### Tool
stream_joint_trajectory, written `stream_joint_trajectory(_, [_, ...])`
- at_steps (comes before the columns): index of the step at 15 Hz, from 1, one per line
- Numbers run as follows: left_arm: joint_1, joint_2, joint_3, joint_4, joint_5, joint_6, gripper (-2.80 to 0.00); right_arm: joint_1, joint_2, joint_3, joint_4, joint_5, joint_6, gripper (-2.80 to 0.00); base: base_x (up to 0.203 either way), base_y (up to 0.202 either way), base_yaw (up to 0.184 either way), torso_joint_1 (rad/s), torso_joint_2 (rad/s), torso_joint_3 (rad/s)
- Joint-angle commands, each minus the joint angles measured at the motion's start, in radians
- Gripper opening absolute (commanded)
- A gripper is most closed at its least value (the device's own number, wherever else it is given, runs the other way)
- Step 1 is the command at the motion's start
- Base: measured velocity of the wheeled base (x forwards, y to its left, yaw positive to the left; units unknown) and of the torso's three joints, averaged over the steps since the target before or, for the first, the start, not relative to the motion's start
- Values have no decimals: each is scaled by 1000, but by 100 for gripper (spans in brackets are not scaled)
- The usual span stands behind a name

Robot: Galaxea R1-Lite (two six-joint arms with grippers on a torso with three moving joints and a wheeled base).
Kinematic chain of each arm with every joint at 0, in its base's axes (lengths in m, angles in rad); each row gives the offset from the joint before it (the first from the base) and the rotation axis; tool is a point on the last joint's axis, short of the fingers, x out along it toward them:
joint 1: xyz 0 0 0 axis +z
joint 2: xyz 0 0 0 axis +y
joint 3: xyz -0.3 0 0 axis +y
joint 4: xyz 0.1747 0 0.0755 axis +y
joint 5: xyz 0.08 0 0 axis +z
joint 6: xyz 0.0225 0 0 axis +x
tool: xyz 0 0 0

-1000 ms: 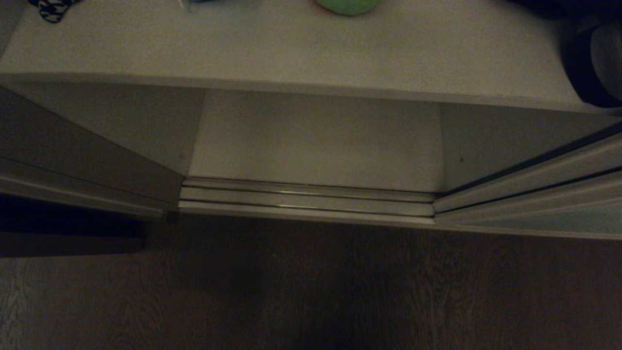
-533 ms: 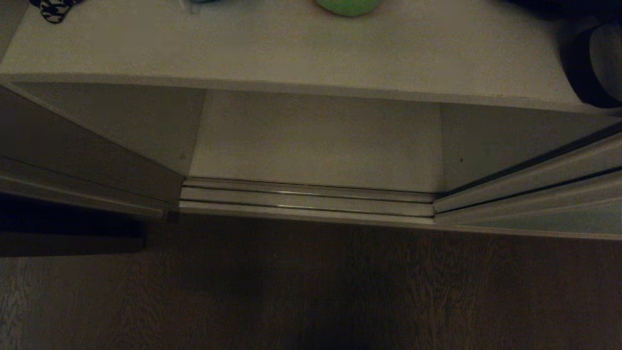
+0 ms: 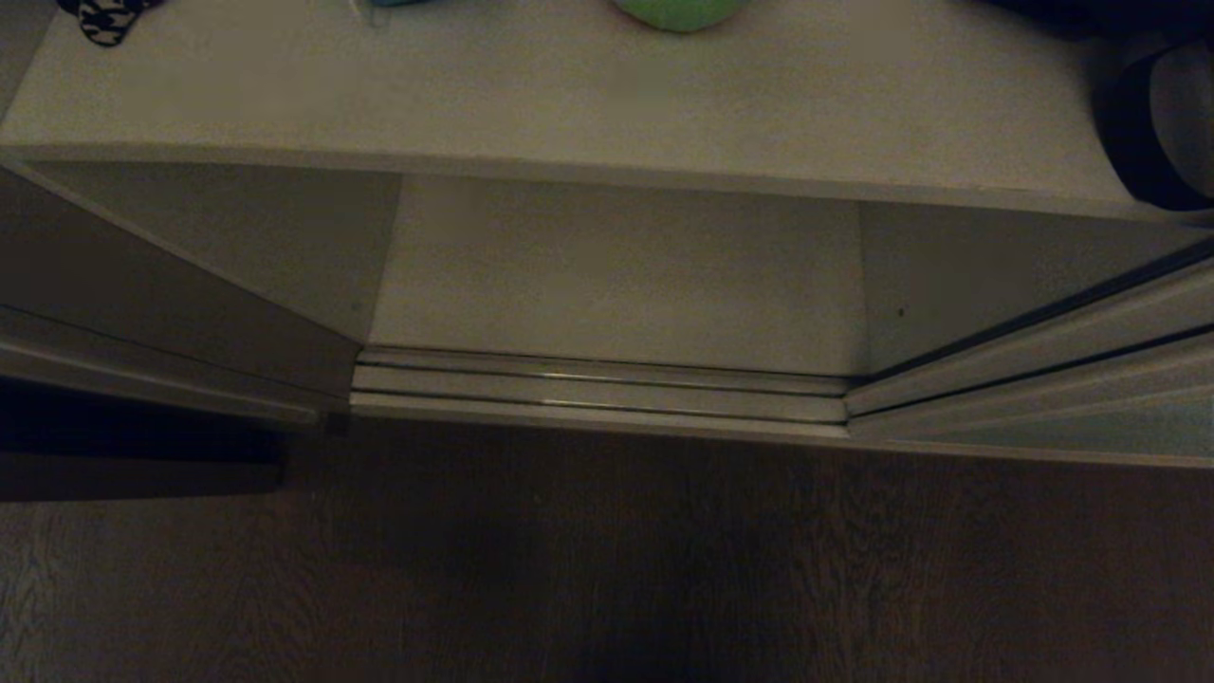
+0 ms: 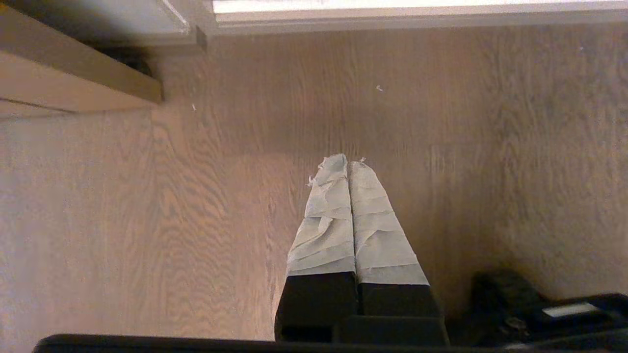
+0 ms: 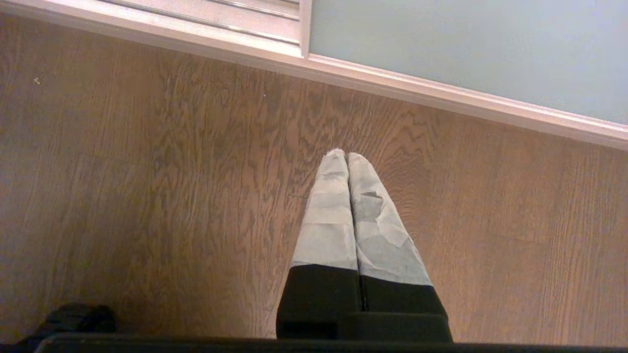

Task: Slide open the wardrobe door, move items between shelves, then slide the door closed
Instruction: Close the door

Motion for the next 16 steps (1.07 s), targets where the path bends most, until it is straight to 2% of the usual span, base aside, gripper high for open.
stream_joint_trajectory(1, [8,-72,96,-108,-6,-45,-280,0,0,0,0,0,-1,-280,0,0,0,0,0,0])
stream_joint_trajectory(2, [9,-71,126,-178,-1,-72,-280,0,0,0,0,0,-1,-280,0,0,0,0,0,0])
stream_joint_trajectory(3, [9,-68,141,-205,40,-71,-280,0,0,0,0,0,-1,-280,0,0,0,0,0,0])
stream_joint_trajectory(4, [10,-68,157,-227,68,-41,-280,0,0,0,0,0,-1,-280,0,0,0,0,0,0])
stream_joint_trajectory(5, [10,-69,165,-213,83,18,-280,0,0,0,0,0,-1,-280,0,0,0,0,0,0])
stream_joint_trajectory(6, [10,-69,166,-175,94,37,-280,0,-1,0,0,0,-1,-280,0,0,0,0,0,0])
stream_joint_trajectory(16, [10,-69,168,-183,97,3,-280,0,0,0,0,0,-1,-280,0,0,0,0,0,0])
